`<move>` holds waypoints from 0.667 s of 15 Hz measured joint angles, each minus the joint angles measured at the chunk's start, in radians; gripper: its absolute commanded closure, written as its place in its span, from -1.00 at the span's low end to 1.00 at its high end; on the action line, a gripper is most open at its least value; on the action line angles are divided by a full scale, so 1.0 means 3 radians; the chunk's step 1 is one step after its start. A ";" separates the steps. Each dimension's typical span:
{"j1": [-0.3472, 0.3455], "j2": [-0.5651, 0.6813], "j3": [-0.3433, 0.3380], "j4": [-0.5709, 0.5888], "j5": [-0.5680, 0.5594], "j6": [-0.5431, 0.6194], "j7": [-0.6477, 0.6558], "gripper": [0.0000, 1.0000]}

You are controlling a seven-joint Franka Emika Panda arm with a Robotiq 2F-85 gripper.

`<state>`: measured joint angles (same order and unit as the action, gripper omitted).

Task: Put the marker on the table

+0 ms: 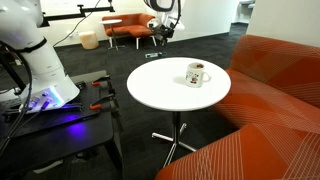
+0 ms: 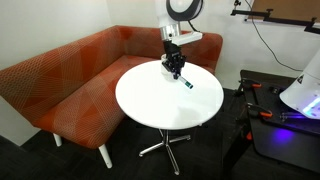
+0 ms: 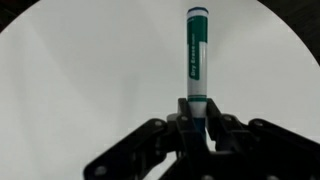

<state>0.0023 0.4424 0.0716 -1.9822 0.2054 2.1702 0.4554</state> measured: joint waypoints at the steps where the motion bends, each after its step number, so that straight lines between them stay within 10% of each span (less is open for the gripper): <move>1: 0.0043 0.0060 -0.0020 0.0040 -0.0005 0.0011 0.0013 0.90; 4: 0.0174 0.0226 -0.0096 0.0155 -0.0018 0.0099 0.0085 0.90; 5: 0.0218 0.0280 -0.0125 0.0192 -0.0018 0.0147 0.0117 0.75; 6: 0.0256 0.0331 -0.0149 0.0225 -0.0019 0.0201 0.0156 0.11; 10: 0.0338 0.0495 -0.0192 0.0349 -0.0018 0.0284 0.0295 -0.31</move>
<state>0.1037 0.5909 0.0139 -1.8776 0.2001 2.2553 0.5439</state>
